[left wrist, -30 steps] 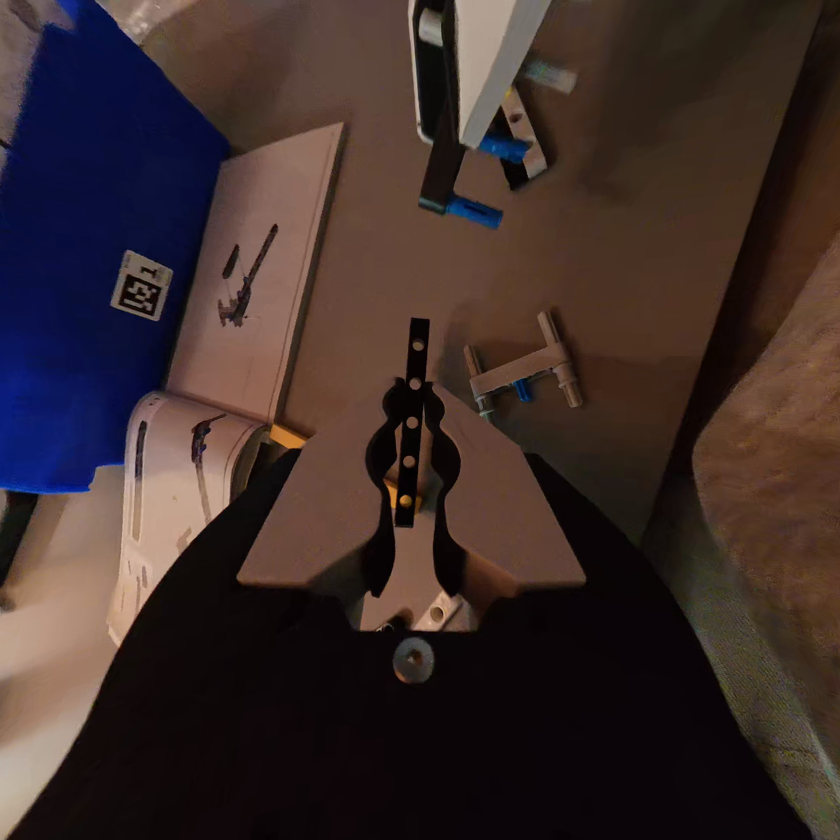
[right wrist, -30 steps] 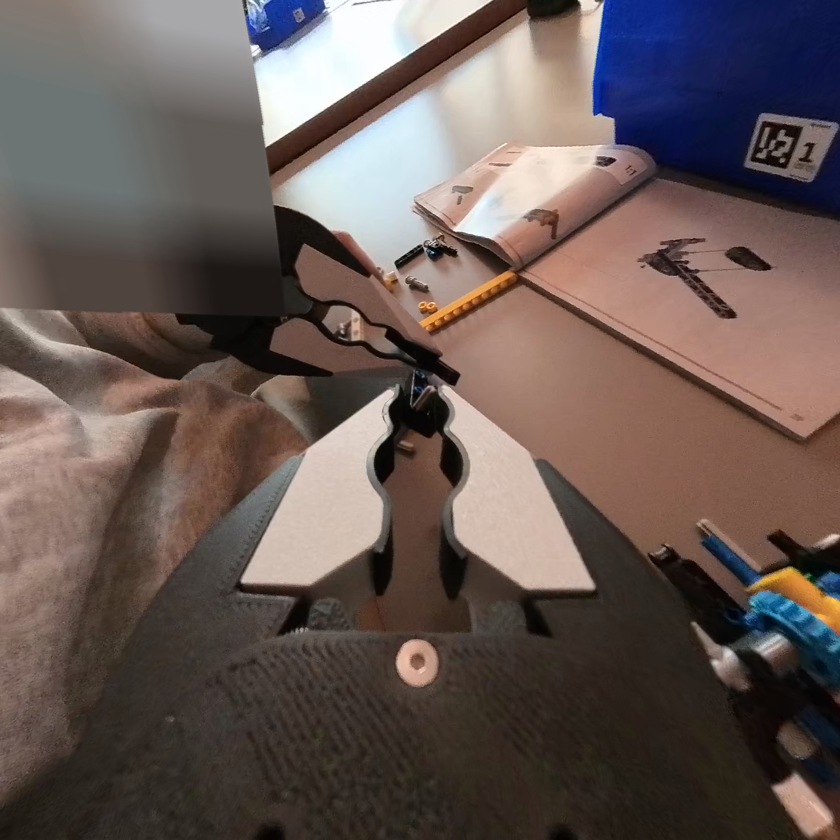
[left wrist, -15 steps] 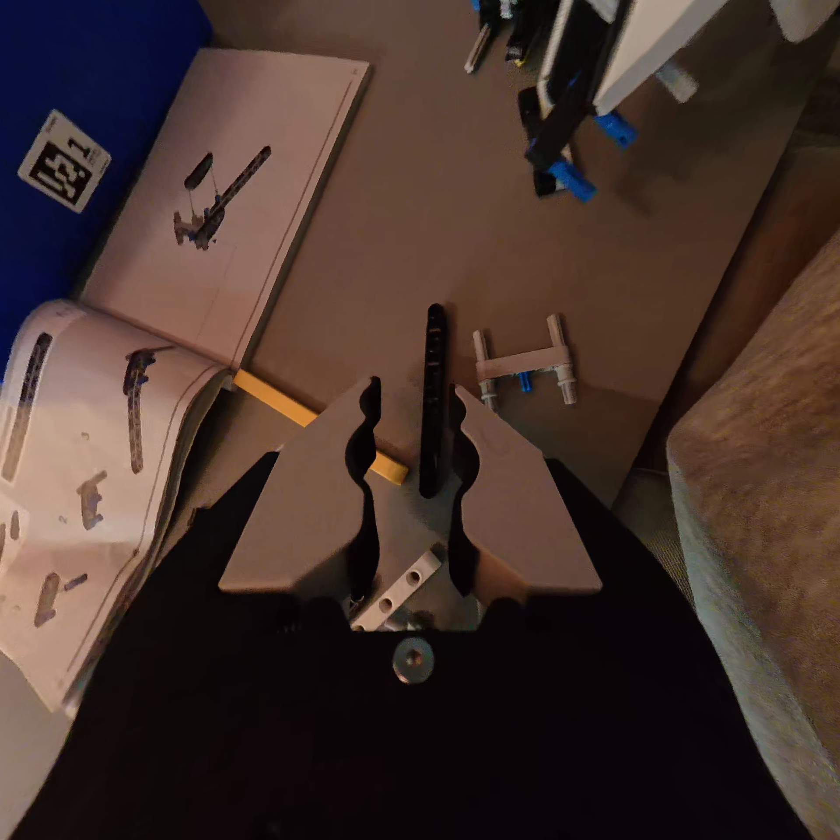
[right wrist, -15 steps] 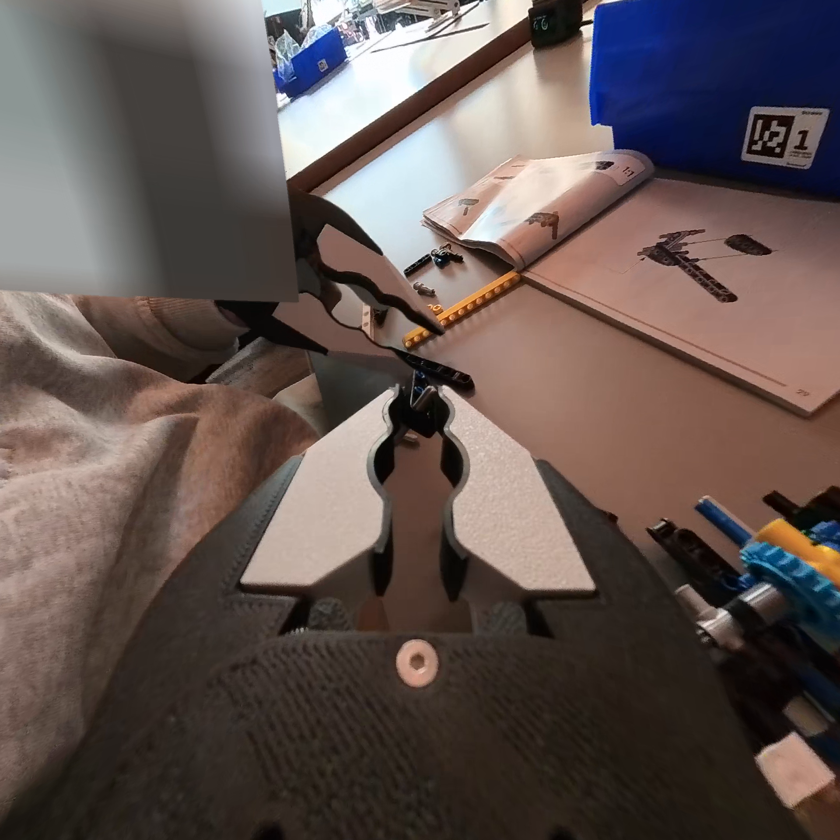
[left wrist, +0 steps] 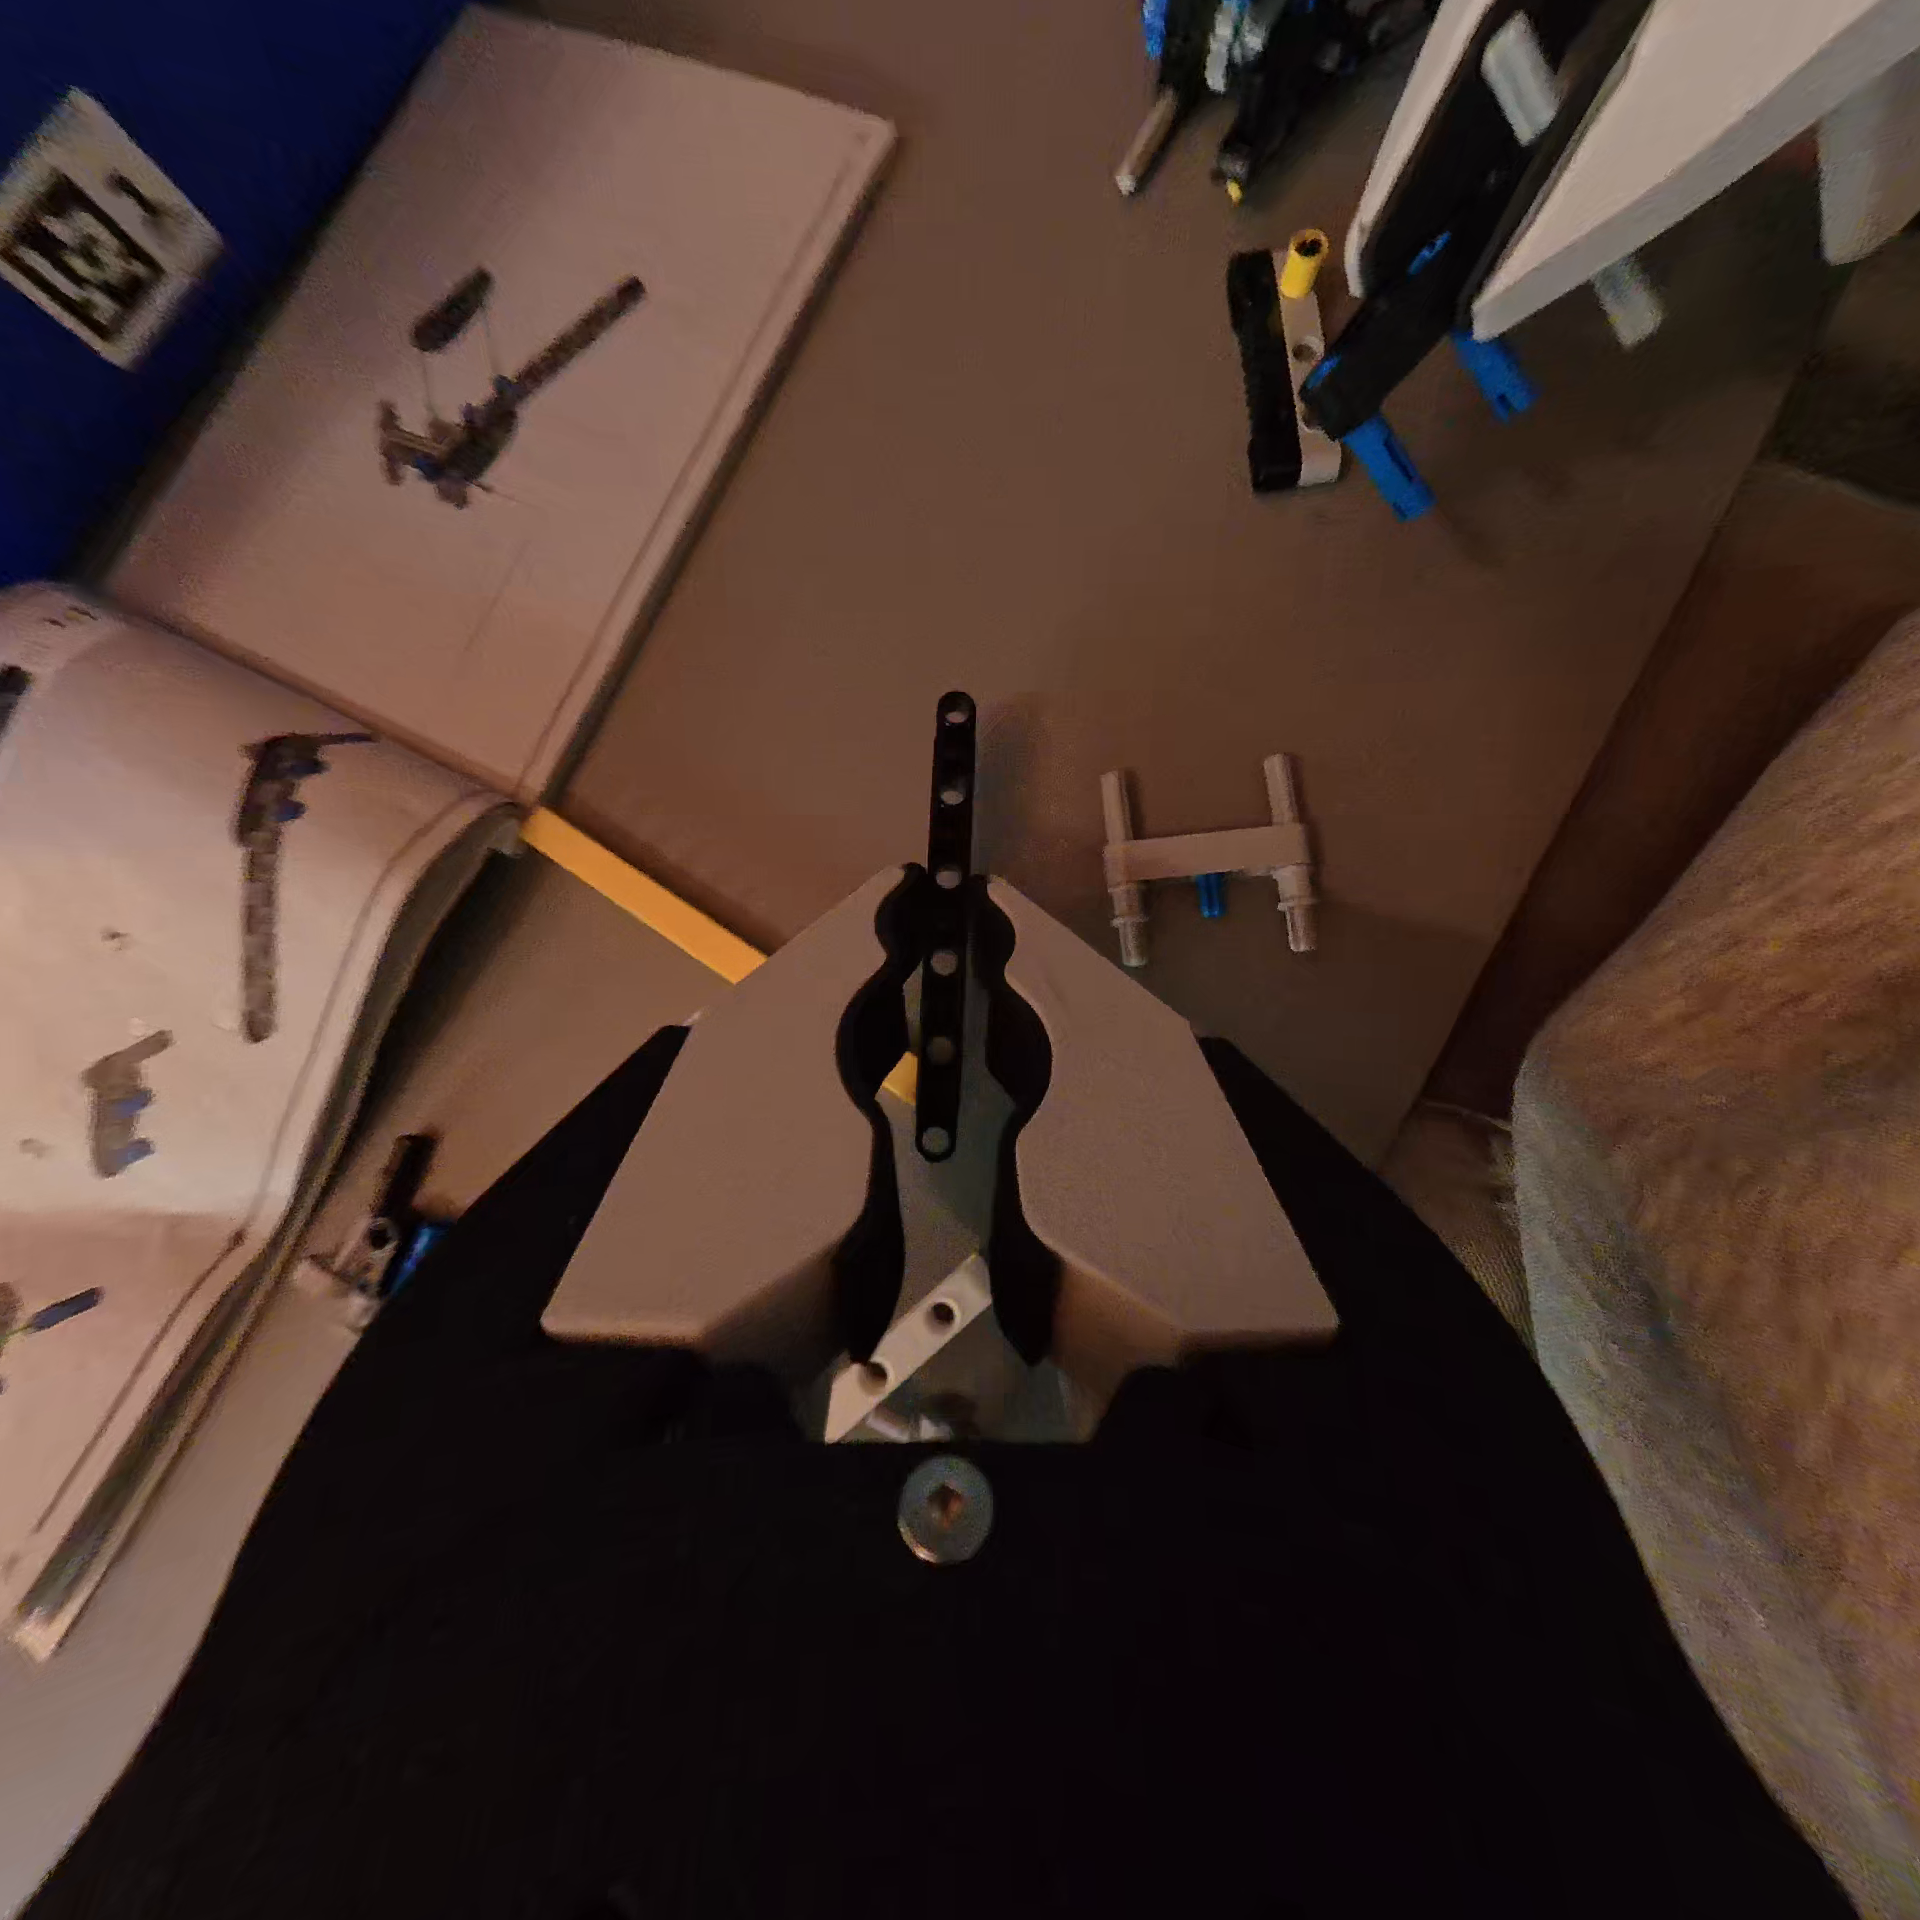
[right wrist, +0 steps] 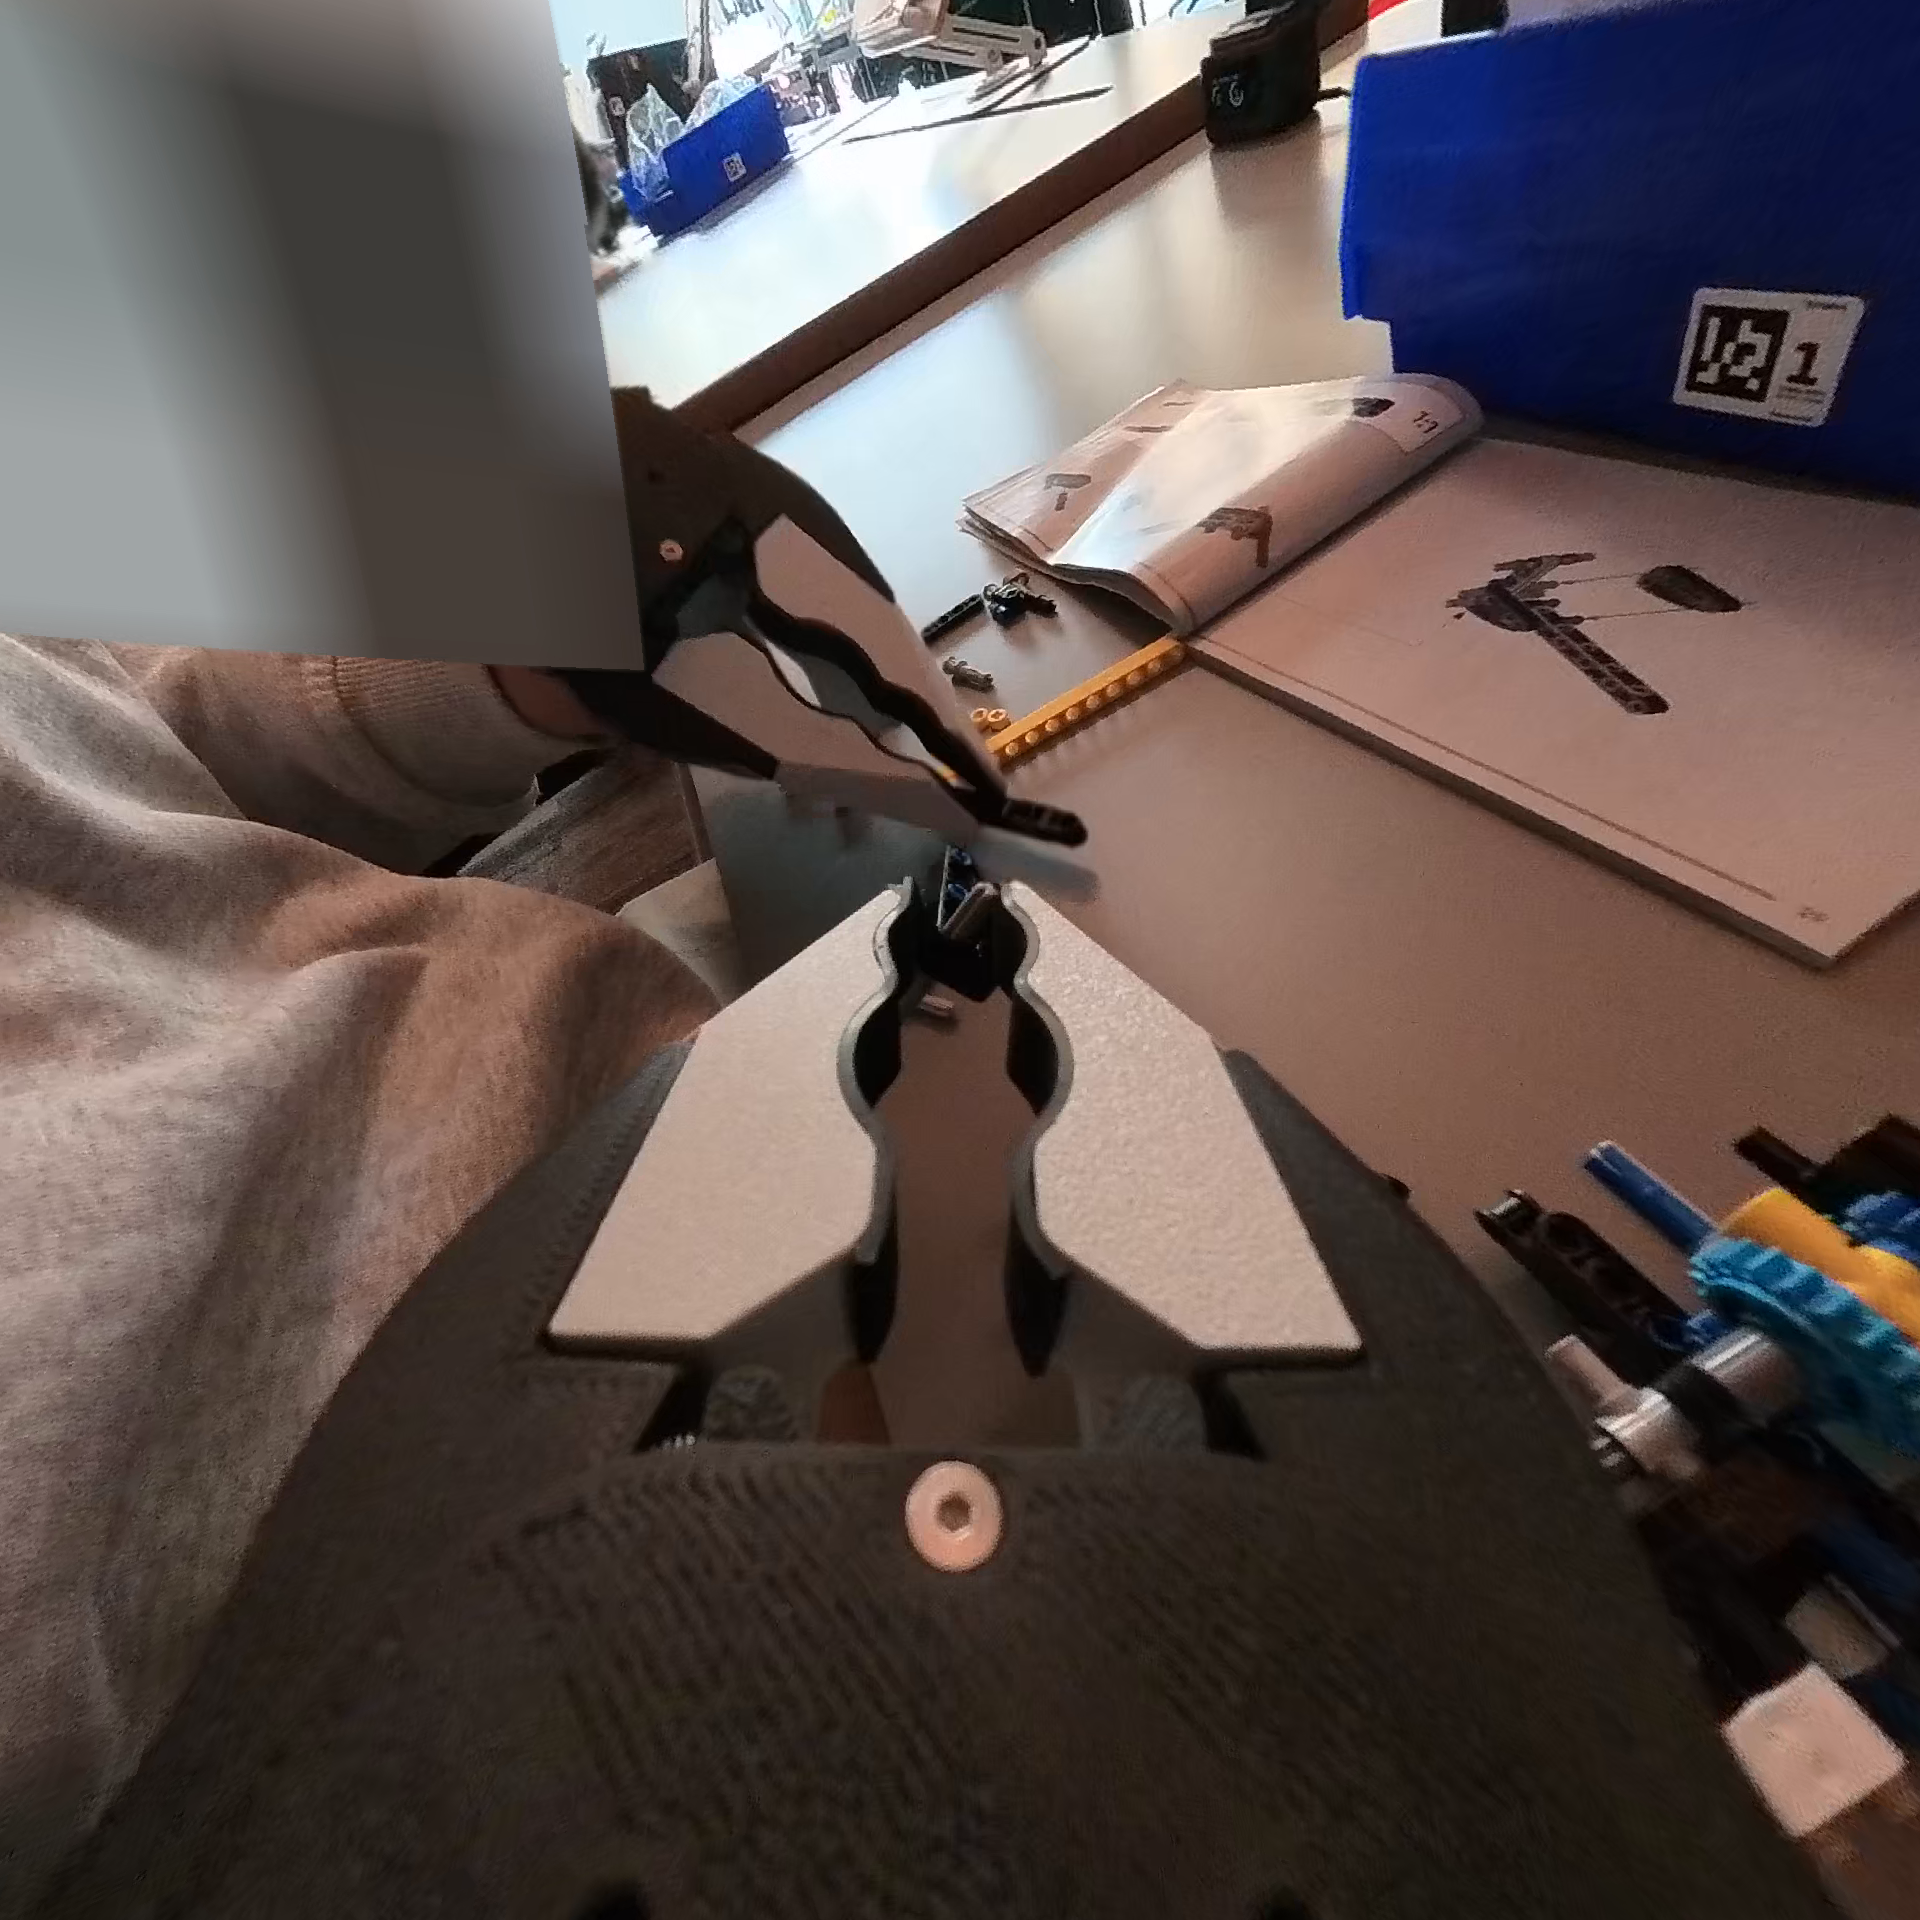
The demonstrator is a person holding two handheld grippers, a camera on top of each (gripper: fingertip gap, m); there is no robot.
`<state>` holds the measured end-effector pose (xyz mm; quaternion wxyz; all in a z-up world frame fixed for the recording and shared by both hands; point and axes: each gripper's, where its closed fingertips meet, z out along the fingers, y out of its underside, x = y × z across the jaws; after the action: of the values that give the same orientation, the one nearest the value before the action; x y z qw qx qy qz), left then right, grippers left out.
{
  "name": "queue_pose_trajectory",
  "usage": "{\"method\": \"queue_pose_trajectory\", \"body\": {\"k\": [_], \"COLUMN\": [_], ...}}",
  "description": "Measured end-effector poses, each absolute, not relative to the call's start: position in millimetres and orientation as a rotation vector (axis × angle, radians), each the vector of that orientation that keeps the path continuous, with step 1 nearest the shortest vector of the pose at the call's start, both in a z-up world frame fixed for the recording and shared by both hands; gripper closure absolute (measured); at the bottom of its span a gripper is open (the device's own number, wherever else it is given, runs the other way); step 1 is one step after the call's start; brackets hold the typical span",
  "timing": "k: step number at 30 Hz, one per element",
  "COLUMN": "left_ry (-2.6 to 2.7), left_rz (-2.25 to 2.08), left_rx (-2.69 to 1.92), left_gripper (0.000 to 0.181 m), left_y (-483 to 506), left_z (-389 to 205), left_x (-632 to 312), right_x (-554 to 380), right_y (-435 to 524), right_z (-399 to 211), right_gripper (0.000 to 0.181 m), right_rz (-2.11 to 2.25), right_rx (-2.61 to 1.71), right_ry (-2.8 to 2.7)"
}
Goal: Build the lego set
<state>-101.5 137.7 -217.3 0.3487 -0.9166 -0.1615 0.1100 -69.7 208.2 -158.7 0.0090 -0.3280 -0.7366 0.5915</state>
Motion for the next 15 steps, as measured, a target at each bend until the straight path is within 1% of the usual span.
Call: {"method": "queue_pose_trajectory", "body": {"k": [3,5,8,11,15], "left_ry": [-0.334,-0.158,0.094,0.291,0.475], "left_rz": [0.235,0.123,0.070,0.058,0.089], "left_rx": [-2.320,-2.313,-2.315,-2.356,-2.451], "left_gripper": [0.176,0.176,0.176,0.176,0.176], "left_y": [141,149,164,183,198], "left_z": [-201,-194,-192,-198,-223], "left_x": [-91,-63,-28,-5,-1], "right_x": [-70,-71,-72,-68,-49], "right_y": [209,213,221,231,244], "right_z": [-157,-152,-143,-136,-137], "right_gripper": [0.169,0.169,0.169,0.169,0.169], "right_rz": [1.836,1.833,1.838,1.811,1.756], "right_rx": [-1.016,-1.013,-1.021,-1.034,-1.045], "right_ry": [-2.286,-2.264,-2.210,-2.168,-2.124]}}
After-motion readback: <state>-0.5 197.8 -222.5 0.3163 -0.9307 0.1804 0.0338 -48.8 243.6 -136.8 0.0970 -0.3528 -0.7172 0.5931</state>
